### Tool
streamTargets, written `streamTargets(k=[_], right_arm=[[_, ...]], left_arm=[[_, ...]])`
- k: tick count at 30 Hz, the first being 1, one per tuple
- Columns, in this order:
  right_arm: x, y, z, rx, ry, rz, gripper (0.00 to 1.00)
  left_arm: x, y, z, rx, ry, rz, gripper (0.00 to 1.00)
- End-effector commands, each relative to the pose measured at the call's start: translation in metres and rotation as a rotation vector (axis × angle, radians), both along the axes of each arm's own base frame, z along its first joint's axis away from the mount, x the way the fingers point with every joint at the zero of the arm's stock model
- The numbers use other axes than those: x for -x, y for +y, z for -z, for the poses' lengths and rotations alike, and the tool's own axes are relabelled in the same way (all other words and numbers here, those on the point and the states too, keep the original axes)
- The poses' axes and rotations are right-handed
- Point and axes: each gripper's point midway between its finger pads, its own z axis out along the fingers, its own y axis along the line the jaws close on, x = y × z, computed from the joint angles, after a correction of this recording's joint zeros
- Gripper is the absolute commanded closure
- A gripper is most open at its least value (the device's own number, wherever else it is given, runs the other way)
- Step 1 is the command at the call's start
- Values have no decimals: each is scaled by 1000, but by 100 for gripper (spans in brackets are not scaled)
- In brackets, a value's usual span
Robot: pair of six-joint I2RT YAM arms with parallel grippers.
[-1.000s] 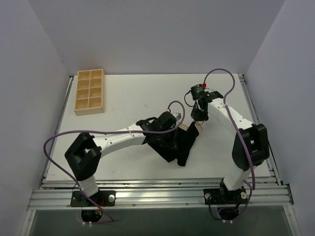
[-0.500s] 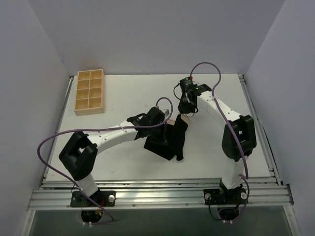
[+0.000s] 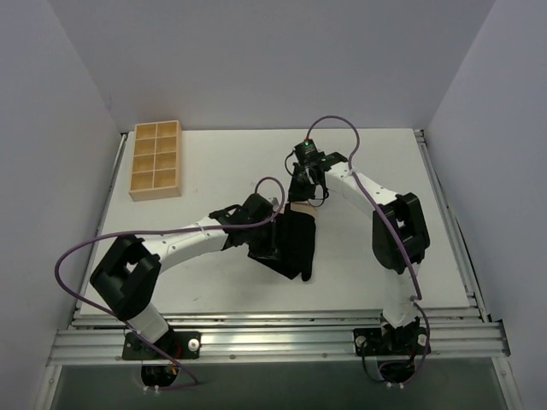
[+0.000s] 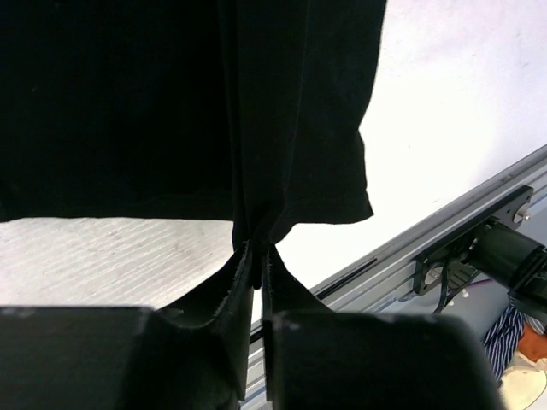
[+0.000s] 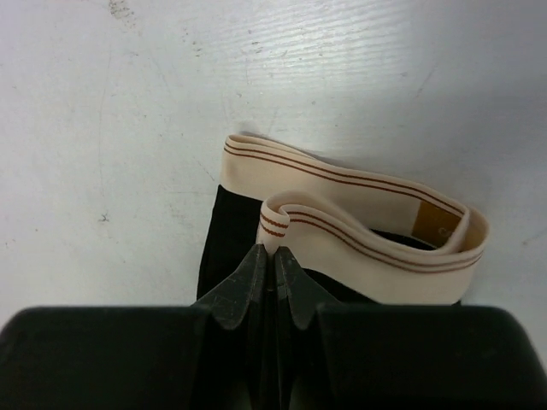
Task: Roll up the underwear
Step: Fold the underwear
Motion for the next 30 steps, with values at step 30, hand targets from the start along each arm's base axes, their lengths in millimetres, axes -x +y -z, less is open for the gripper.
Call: streamTargets(k=[30], right_arm=[[5,13,48,39,-10,-189,100]], left_arm=[[-173,43,-14,19,-160,-88,55]])
